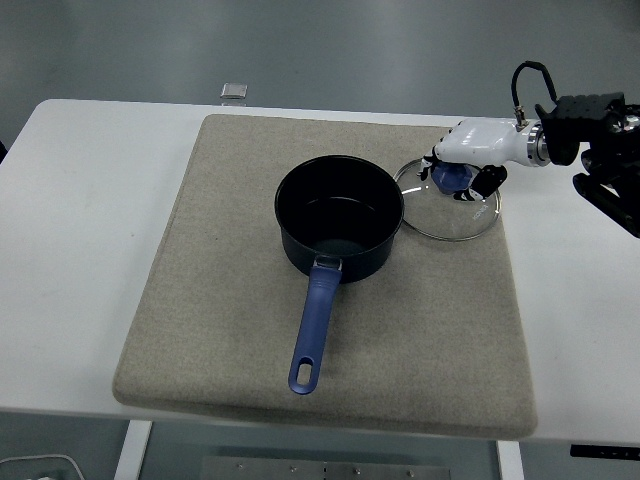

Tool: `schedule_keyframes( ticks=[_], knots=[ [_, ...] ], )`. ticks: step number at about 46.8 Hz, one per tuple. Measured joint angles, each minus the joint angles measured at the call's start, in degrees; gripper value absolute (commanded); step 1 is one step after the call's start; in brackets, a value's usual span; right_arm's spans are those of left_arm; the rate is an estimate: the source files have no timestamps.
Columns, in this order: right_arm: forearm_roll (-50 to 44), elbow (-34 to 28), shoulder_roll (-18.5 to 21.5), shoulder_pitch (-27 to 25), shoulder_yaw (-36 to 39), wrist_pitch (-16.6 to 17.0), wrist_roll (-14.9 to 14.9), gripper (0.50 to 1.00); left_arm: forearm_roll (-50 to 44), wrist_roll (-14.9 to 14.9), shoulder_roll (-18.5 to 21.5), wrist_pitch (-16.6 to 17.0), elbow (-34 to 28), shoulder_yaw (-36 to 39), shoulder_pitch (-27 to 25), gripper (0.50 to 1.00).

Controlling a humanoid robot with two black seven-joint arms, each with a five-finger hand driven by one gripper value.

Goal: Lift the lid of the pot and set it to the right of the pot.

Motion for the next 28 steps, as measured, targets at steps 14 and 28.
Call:
schedule_keyframes(
  ticks=[14, 28],
  knots=[
    [0.1, -0.1, 0.0, 0.1, 0.0, 0.1, 0.0, 0.901, 0.0, 0.0, 0.0, 0.0, 0.0, 0.0, 0.0, 1.000],
    [-0.1, -0.1, -0.4, 0.6, -0.2, 0.2, 0.0, 0.901, 0.0, 0.0, 0.0, 0.0, 0.0, 0.0, 0.0, 1.000]
  ],
)
